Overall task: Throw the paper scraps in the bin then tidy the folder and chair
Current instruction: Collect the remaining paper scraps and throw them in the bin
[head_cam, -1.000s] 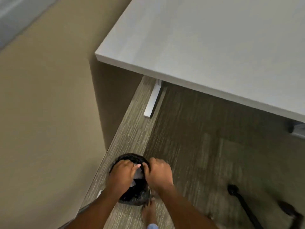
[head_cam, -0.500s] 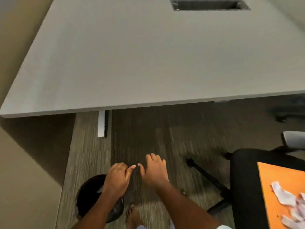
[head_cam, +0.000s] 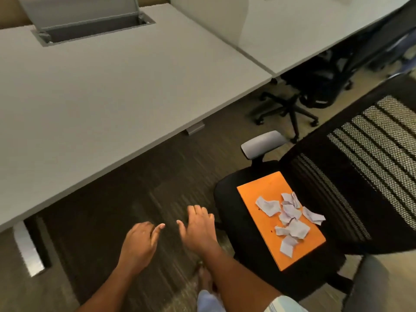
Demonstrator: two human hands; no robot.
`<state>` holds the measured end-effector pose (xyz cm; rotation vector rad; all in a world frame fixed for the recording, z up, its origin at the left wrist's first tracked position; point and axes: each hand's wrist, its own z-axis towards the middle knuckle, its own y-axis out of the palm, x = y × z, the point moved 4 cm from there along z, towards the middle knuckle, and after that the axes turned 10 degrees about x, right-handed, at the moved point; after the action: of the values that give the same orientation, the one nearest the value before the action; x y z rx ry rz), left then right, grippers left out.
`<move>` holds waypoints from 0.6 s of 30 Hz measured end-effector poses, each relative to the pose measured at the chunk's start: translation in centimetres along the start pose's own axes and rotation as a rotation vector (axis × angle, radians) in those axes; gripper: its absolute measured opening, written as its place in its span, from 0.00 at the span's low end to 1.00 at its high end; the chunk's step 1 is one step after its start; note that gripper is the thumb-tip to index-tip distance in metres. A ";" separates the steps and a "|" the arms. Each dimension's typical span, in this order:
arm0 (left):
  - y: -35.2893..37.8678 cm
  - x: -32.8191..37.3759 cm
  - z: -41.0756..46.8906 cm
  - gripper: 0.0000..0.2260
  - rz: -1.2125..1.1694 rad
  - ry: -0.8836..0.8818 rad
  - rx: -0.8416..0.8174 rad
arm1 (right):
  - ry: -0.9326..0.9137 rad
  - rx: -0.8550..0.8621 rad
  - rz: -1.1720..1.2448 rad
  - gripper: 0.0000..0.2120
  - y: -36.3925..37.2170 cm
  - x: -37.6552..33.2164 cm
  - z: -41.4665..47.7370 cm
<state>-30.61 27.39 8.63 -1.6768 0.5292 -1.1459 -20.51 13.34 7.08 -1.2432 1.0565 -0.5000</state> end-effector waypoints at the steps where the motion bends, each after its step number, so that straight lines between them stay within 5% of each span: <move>1: 0.6 1.2 0.7 0.33 0.004 0.018 -0.028 | 0.036 0.009 -0.004 0.20 -0.7 1.5 0.2; 9: 6.1 11.7 6.4 0.32 0.019 0.234 -0.218 | 0.363 0.044 -0.030 0.30 -5.6 15.0 1.3; 13: 10.2 17.1 9.5 0.23 0.033 0.332 -0.353 | 0.518 0.026 -0.060 0.35 -7.3 21.6 0.8; 18: 14.8 24.8 12.1 0.26 0.044 0.422 -0.468 | 0.665 0.052 -0.042 0.36 -8.4 28.0 0.1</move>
<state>-6.22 8.02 5.51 -1.7980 1.1669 -1.4291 -5.44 -11.61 4.47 -1.0720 1.5582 -1.0082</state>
